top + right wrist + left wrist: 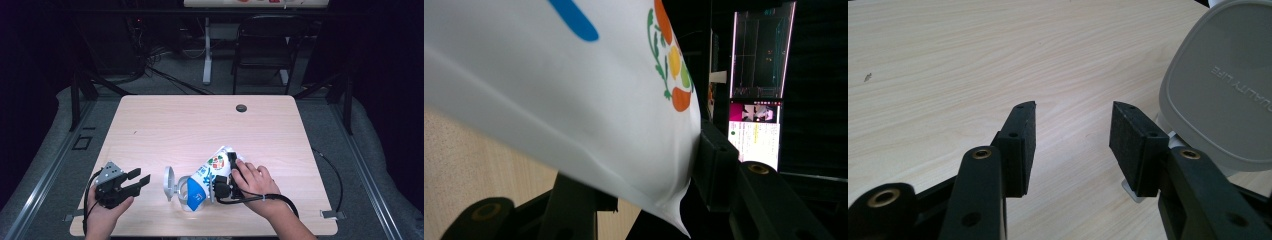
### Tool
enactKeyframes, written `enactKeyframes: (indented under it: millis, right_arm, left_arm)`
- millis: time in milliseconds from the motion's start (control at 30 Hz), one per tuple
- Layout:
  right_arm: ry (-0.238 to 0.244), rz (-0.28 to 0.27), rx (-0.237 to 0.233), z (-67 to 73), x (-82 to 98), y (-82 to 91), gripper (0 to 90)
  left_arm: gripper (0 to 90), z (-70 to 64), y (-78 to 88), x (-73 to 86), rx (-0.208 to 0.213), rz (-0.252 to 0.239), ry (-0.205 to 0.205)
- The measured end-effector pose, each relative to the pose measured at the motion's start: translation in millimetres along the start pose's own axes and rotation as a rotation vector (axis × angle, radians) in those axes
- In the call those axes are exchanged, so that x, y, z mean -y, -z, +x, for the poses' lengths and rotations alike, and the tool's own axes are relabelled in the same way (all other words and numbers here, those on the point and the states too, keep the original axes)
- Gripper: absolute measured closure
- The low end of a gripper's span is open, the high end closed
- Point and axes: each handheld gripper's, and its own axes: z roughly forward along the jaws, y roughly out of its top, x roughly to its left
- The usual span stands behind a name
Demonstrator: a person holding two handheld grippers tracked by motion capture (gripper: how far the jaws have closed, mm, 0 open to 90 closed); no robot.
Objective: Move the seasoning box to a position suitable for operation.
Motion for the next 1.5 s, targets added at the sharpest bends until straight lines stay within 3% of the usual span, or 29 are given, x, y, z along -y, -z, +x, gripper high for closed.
enactKeyframes:
  millis: [267,700,1500]
  right_arm:
    - [0.024,0.021,0.008,-1.7,-1.2,1.9,59.5]
    - [0.004,-0.006,0.001,-0.8,-0.8,-0.4,59.6]
    - [0.034,0.005,0.010,-1.9,-2.4,1.2,59.8]
  left_arm:
    - [54.1,0.2,1.0,-0.4,-0.002,-0.005,0.000]
    - [54.0,0.3,0.9,-0.4,-0.001,-0.005,0.000]
    - [54.0,-0.1,-0.2,0.1,0.000,0.000,0.001]
